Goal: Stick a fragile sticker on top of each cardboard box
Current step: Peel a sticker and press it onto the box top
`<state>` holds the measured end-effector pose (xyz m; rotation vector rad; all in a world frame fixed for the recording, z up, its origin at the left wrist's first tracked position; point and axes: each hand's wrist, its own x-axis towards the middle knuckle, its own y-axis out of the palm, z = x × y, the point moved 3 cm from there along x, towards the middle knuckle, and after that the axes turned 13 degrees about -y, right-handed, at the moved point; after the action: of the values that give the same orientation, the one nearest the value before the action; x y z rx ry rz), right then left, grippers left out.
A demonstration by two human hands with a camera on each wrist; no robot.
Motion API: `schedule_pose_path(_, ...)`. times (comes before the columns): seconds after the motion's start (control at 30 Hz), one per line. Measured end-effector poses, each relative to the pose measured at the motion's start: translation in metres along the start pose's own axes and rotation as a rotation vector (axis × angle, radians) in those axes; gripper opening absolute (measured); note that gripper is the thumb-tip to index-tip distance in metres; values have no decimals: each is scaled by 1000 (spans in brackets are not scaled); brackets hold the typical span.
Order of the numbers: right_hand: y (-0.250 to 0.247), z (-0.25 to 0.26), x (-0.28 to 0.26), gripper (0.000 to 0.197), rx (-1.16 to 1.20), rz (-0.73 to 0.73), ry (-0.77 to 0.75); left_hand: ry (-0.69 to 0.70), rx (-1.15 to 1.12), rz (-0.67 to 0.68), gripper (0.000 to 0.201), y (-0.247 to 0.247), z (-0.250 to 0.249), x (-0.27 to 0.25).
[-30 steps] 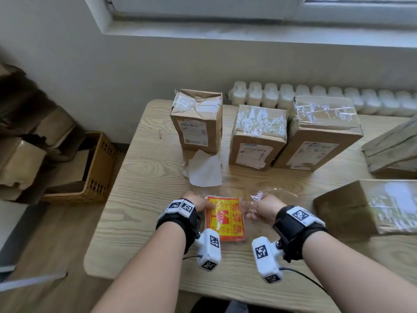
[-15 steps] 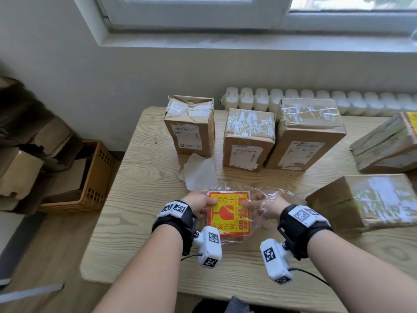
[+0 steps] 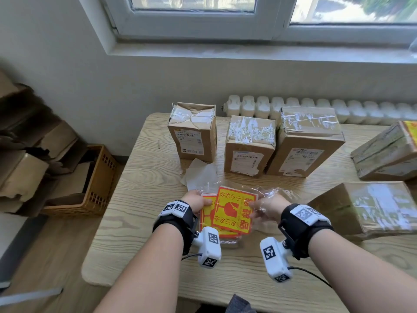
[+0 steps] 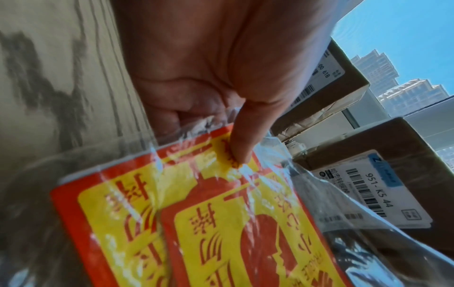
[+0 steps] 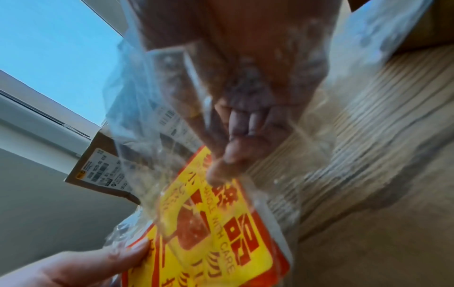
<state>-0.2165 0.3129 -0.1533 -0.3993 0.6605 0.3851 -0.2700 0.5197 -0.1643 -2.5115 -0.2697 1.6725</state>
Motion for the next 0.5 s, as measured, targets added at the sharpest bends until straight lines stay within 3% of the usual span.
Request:
schedule_pose_path(0.07,1,-2,2,4,-10,7,-7,6,77,-105,31,-4,0,5)
schedule_pose_path(0.13,-1,-1,2,5,-15,-11,-28,-15,233,-255,42,-13,2,9)
schedule_pose_path(0.23,-6,-1,3,15,7,-20,-52,-40,331,-385,34,-28,7,14)
schedule_pose_path(0.33,-10,-1,5,12,-10,-2,-94,-45,411,-448,26,-33,9,16)
schedule_pose_path(0.5,-7,5,2,9,-149,-17,-203,-19,294,-585,33,-29,8,10)
